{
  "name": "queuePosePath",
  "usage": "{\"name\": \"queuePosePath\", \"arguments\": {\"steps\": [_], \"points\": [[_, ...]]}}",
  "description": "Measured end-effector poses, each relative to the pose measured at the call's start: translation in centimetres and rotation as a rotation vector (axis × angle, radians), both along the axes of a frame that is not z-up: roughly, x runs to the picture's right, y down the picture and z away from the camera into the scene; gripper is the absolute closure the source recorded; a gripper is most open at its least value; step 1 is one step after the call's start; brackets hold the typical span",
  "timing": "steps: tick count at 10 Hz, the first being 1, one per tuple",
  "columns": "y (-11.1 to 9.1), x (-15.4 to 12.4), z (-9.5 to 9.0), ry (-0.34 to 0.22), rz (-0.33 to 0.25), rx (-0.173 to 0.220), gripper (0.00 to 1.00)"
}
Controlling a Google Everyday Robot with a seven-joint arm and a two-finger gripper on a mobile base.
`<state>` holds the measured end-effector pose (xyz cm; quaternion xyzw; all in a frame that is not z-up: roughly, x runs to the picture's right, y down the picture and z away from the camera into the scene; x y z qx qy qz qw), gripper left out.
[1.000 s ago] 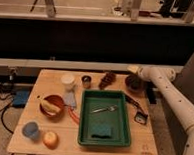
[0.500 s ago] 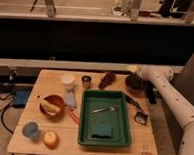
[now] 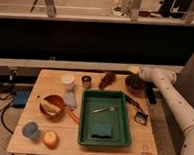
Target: Place fork in metal cup
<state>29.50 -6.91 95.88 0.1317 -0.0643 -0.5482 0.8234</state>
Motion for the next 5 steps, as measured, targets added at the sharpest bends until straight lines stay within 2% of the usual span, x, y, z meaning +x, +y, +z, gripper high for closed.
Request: {"name": "queuePosePath", "arguments": {"steps": [2,5], "points": [[0.06,-0.65,0.23,0.004,-0.007,0.012,0.20],[0.07,-0.80,0.81,0.064,-0.017,0.021,0.20]]}}
